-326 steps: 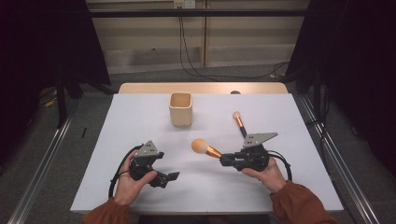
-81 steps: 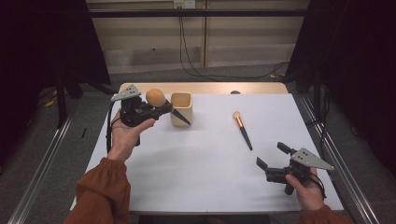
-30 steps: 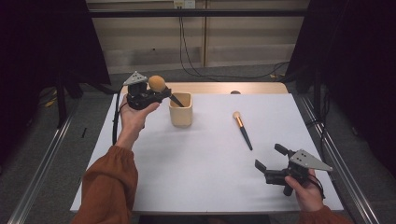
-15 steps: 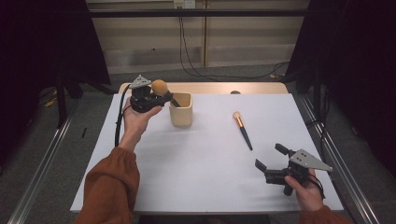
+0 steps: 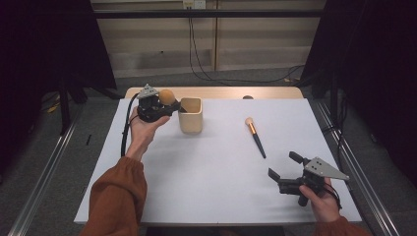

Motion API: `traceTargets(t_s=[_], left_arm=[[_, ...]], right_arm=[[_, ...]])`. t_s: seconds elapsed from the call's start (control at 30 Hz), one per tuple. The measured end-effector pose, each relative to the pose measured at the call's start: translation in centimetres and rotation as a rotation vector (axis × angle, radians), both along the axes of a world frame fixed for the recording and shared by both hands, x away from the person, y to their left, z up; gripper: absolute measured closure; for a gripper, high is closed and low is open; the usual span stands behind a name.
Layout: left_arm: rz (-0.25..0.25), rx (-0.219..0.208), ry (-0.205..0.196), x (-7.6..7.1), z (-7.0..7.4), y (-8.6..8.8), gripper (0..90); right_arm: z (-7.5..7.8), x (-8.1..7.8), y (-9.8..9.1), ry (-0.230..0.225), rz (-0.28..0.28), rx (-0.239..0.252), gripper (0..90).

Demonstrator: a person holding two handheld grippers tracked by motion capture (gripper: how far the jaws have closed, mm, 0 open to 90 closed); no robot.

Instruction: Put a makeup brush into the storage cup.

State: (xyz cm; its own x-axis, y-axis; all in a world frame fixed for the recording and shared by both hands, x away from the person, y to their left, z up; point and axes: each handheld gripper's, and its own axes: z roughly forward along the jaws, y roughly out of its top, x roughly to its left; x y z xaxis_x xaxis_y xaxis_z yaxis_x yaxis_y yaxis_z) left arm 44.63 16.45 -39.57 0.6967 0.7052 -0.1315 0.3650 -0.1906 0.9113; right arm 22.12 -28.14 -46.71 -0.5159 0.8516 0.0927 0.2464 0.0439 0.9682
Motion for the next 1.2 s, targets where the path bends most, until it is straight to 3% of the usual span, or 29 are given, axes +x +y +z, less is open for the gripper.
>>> traceTargets(t_s=[0.27, 0.53, 0.73, 0.83, 0.9, 1.0, 1.2], left_arm=[[0.007, -0.006, -0.026, -0.1, -0.3, 0.0, 30.5], [0.025, -0.042, -0.035, -0.6, -0.1, 0.2, 8.1], [0.023, -0.058, -0.055, -1.3, 0.2, 0.6, 4.0], [0.019, -0.037, -0.065, -1.7, 0.4, 0.9, 3.4], [0.012, -0.045, -0.069, -2.1, 0.5, 1.2, 2.7], [-0.001, -0.033, -0.097, -2.5, 0.6, 1.5, 2.4], [0.008, -0.051, -0.081, -3.4, 0.2, 1.8, 2.5]], right_arm=[[-0.1, 0.1, 0.0, 0.004, 0.001, 0.004, 0.0], [0.0, 0.1, -0.1, 0.001, 0.0, 0.007, 0.0], [-0.1, 0.1, -0.1, 0.002, -0.001, 0.004, 0.0], [-0.1, 0.1, -0.1, 0.0, 0.0, 0.003, 0.0], [-0.1, 0.1, -0.1, 0.001, 0.0, 0.002, 0.0], [-0.1, 0.2, -0.1, -0.002, 0.0, 0.002, 0.0], [-0.1, 0.2, -0.2, -0.009, 0.005, -0.002, 0.0]])
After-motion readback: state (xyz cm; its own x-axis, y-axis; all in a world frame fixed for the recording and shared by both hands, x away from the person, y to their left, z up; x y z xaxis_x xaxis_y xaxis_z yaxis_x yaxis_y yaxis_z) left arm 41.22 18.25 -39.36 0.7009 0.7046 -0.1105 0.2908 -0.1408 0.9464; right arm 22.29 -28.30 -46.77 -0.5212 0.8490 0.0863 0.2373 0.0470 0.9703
